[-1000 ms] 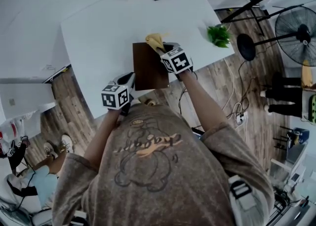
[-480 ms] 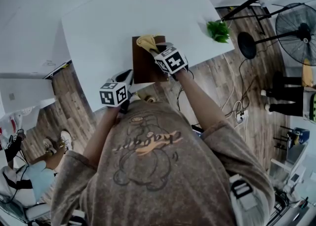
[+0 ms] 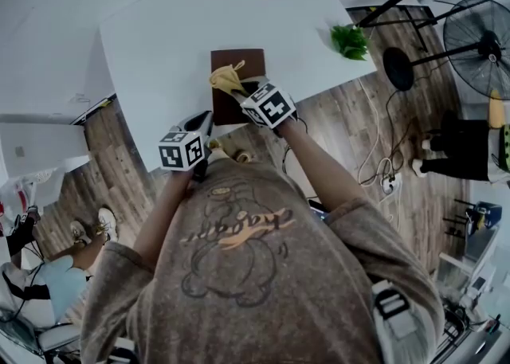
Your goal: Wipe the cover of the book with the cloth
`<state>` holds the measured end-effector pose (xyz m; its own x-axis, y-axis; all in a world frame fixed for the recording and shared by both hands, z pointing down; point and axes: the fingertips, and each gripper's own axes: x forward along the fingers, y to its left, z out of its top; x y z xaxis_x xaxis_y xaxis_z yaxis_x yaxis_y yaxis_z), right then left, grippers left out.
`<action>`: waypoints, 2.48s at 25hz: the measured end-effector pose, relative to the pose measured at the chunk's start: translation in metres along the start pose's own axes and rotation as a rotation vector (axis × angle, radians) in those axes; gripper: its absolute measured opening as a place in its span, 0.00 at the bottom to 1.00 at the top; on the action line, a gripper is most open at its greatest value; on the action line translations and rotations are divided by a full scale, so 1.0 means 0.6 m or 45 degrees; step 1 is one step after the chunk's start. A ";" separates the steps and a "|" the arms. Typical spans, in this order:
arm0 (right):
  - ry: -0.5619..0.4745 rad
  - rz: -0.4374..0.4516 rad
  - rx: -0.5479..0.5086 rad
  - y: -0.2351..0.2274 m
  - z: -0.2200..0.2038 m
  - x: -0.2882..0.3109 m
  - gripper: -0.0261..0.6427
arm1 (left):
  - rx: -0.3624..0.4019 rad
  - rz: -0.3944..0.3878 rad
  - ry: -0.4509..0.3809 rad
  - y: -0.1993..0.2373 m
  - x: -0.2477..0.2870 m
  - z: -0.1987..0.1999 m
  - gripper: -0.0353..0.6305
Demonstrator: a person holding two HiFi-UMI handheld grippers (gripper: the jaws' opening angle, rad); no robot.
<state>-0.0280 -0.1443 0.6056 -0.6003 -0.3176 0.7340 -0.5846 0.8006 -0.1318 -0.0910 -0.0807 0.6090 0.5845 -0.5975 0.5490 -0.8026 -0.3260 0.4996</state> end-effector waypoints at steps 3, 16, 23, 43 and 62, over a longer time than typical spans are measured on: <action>-0.001 0.041 0.022 0.024 -0.015 -0.003 0.13 | -0.010 0.006 -0.007 -0.002 -0.006 -0.005 0.06; -0.036 0.149 0.125 0.097 -0.063 -0.038 0.13 | -0.032 0.024 -0.031 -0.008 -0.021 -0.020 0.06; -0.073 0.119 0.217 0.092 -0.097 -0.069 0.13 | -0.018 0.020 -0.041 -0.016 -0.016 -0.015 0.06; -0.165 0.205 0.182 0.069 0.014 -0.072 0.14 | -0.020 0.028 -0.093 -0.010 -0.015 0.018 0.06; 0.002 0.110 0.084 0.013 0.052 0.049 0.14 | -0.074 0.074 -0.138 0.035 -0.024 0.053 0.06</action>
<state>-0.0675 -0.1632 0.6054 -0.6491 -0.2479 0.7192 -0.5656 0.7895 -0.2383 -0.1204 -0.1020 0.5904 0.5184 -0.6907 0.5042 -0.8246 -0.2474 0.5088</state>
